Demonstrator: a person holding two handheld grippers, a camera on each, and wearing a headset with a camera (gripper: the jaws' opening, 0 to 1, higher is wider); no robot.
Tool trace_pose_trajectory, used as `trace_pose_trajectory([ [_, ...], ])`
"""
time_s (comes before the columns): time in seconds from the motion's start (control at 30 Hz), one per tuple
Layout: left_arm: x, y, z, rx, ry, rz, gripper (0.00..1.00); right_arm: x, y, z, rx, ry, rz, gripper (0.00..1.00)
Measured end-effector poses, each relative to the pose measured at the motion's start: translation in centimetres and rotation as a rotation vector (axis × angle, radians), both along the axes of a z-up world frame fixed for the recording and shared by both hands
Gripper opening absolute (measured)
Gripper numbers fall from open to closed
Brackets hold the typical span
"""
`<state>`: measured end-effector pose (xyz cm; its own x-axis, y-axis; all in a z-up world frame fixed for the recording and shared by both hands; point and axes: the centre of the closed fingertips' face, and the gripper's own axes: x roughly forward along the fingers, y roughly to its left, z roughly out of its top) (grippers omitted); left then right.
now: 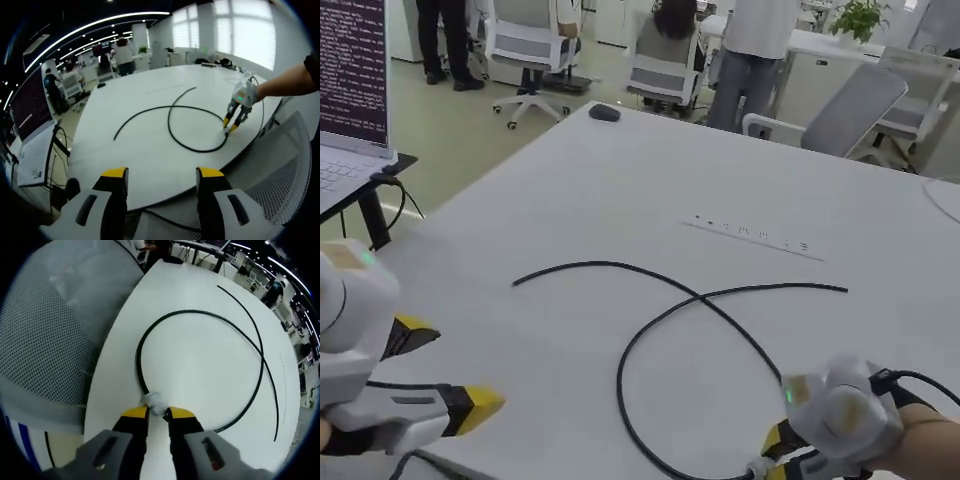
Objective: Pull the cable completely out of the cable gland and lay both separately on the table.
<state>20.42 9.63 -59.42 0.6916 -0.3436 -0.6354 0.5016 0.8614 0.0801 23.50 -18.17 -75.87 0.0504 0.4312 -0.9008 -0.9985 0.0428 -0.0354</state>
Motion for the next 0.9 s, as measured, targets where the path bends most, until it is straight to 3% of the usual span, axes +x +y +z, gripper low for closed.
trace_pose_trajectory([
  [0.13, 0.4, -3.0, 1.0, 0.017, -0.026, -0.083, 0.54, -1.1, 1.4, 1.7, 0.117, 0.062, -0.071, 0.14],
  [0.17, 0.6, -3.5, 1.2, 0.045, -0.045, -0.114, 0.52, -1.3, 1.7, 2.1, 0.138, 0.069, -0.080, 0.13],
  [0.2, 0.7, -4.3, 1.5, 0.106, -0.071, -0.158, 0.49, -1.6, 2.1, 2.6, 0.159, 0.086, -0.096, 0.13],
  [0.3, 0.3, -7.0, 1.5, 0.095, -0.056, -0.235, 0.48, -2.0, 3.2, 4.0, 0.218, 0.099, -0.122, 0.13],
  [0.4, -0.1, -10.2, 1.5, 0.089, -0.066, -0.352, 0.47, -2.6, 4.9, 6.0, 0.301, 0.169, -0.189, 0.14],
  [0.5, -0.5, -12.2, 1.1, 0.091, -0.035, -0.415, 0.43, -2.7, 6.2, 7.6, 0.321, 0.176, -0.212, 0.14],
  [0.57, -0.8, -13.7, 0.6, 0.110, -0.025, -0.501, 0.43, -3.0, 7.4, 8.9, 0.355, 0.185, -0.221, 0.14],
  [0.7, -0.9, -15.1, 0.0, 0.130, -0.019, -0.596, 0.43, -3.8, 9.7, 11.6, 0.429, 0.242, -0.274, 0.14],
  [0.8, -1.2, -15.9, -0.6, 0.174, -0.027, -0.718, 0.44, -4.3, 10.9, 13.1, 0.454, 0.268, -0.292, 0.14],
  [0.9, -1.4, -15.7, -1.3, 0.236, -0.029, -0.798, 0.43, -5.0, 11.7, 13.8, 0.471, 0.297, -0.310, 0.14],
])
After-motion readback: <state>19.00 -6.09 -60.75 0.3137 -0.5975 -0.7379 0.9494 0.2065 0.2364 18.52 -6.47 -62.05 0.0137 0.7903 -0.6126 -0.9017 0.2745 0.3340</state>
